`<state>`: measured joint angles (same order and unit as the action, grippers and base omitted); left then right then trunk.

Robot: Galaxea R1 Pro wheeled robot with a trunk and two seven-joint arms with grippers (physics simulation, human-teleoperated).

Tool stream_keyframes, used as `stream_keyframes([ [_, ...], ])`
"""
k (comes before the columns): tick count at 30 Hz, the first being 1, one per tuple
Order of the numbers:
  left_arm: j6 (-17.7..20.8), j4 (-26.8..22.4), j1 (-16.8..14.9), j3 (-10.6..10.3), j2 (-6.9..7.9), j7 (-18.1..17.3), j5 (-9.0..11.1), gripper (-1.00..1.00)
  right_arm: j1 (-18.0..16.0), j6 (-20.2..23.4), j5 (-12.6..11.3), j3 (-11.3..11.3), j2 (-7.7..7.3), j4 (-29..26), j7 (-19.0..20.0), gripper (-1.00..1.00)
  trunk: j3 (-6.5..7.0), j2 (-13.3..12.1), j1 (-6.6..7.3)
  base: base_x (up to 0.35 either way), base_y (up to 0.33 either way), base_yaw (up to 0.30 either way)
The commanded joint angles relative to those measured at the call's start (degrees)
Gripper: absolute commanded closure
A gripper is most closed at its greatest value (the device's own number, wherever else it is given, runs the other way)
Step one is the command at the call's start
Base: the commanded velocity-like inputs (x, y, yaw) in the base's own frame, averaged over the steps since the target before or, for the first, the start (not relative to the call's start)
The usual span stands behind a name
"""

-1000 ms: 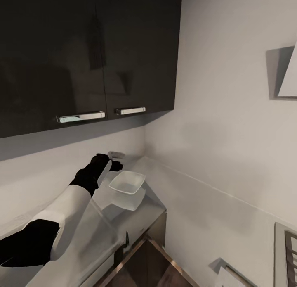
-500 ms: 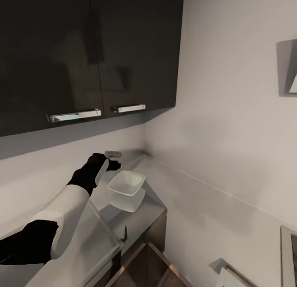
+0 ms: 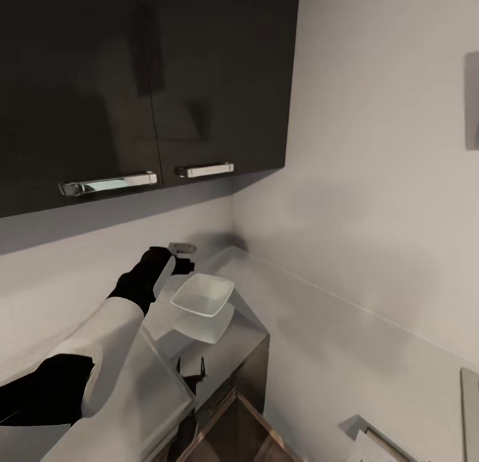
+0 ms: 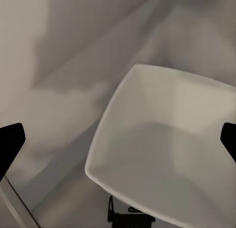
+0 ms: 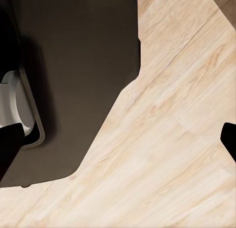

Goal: In the kitchen, take the Vidalia onion out of the sink, dice it on the chopping board with the paring knife, put the diced onion into the bowl on the countertop, then place both the paring knife and the chopping board into the sink.

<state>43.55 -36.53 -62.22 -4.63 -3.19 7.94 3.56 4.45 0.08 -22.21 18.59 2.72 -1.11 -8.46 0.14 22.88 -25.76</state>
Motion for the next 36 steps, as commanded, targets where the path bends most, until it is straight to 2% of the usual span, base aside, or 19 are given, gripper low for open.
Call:
stream_keyframes([
  [1,0.2,-0.1,0.0,-0.2,0.02,0.4,0.4,-1.00,0.0,0.0,-0.6,0.5,0.00,-0.1,-0.2,-1.00,-0.10,0.0,-0.02,0.012,0.000,0.000],
  [36,0.2,0.3,0.0,-0.3,0.55,0.4,0.3,-1.00,0.0,0.1,-0.6,0.5,0.00,0.0,-0.2,-1.00,-3.35,0.0,-0.02,0.001,0.000,0.000],
])
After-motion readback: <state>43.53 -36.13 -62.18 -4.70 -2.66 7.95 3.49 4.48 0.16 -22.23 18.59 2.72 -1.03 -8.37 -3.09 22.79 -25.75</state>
